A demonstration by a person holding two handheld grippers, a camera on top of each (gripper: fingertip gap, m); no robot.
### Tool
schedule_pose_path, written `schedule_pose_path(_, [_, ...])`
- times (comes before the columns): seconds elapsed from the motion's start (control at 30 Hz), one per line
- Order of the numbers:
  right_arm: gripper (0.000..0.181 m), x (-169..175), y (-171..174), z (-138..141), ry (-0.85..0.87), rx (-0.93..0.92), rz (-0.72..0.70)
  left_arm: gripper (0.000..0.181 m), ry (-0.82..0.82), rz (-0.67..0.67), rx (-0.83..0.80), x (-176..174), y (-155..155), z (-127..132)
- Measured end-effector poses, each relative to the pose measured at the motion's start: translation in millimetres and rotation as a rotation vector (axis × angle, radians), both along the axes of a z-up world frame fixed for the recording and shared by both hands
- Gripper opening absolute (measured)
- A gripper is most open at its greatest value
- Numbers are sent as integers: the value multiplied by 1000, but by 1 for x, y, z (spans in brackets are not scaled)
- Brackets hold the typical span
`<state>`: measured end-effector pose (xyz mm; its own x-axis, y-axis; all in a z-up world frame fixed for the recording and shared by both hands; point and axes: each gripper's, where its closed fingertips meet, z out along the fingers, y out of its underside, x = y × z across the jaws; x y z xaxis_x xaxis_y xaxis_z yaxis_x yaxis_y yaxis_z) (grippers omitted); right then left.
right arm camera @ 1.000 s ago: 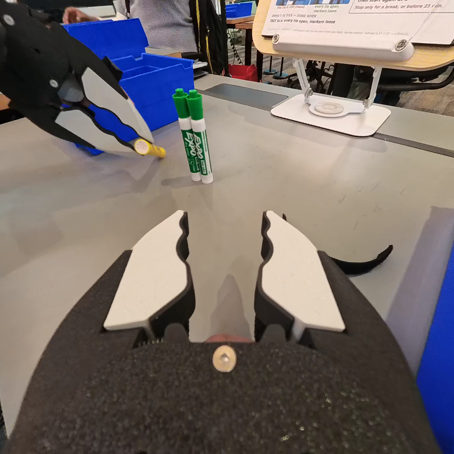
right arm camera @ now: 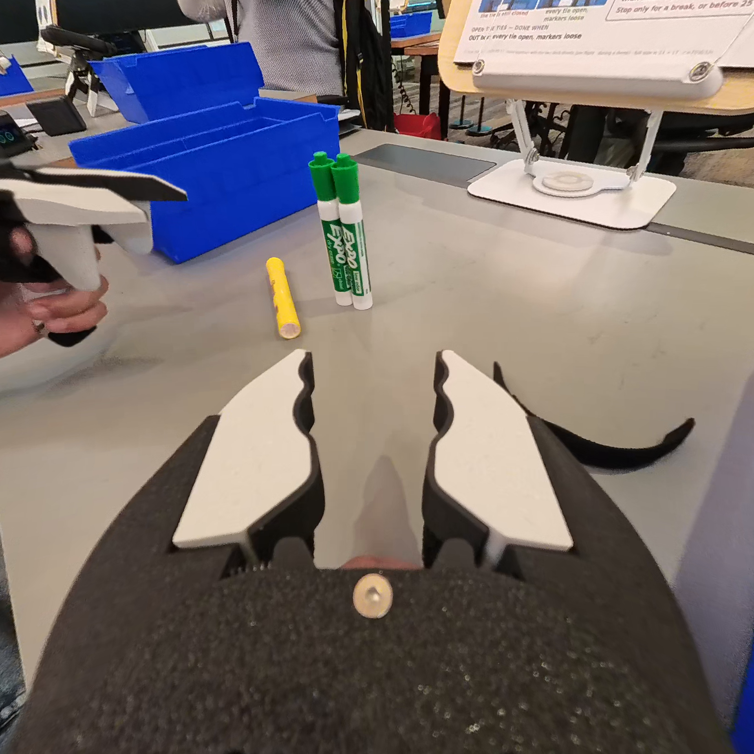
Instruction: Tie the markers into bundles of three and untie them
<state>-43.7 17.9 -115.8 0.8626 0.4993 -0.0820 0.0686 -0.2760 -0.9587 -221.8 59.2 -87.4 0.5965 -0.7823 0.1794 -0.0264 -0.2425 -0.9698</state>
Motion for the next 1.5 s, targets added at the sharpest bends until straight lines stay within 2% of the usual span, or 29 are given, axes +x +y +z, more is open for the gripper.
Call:
schedule_pose_path(0.13, [56,-5,-2,-1,-34,3,7,67,52,37,-24,-7,6,-14])
schedule_pose_path(0.37, [53,-20,-4,-10,-106,-51,43,57,64,49,-5,-14,6,-10])
schedule_pose_path(0.47, [54,-51,-1,-16,-168,-96,127,57,83,64,13,-19,8,-9])
schedule_pose_path(0.57, [53,-82,12,-33,-273,-151,187,56,78,70,27,-24,10,-6])
schedule_pose_path(0.63, [52,-95,23,-42,-338,-174,204,56,75,64,10,-25,12,-8])
schedule_pose_path(0.77, [52,-109,38,-46,-354,-202,241,55,72,54,-22,-27,14,-14])
schedule_pose_path(0.87, [52,-107,46,-48,-376,-214,249,55,131,47,-60,-26,18,-28])
schedule_pose_path(0.93, [53,-102,50,-45,-376,-212,248,58,245,80,-110,-29,28,-44])
schedule_pose_path(1.0, [53,-96,51,-41,-341,-199,242,76,334,90,-141,-25,40,-53])
schedule_pose_path(1.17, [53,-76,44,-31,-296,-167,236,97,518,15,-251,-6,58,-82])
schedule_pose_path(1.3, [53,-51,37,-25,-276,-148,212,97,536,-80,-373,1,58,-101])
schedule_pose_path(1.5, [53,-23,37,-27,-215,-171,163,87,455,-182,-399,28,30,-98])
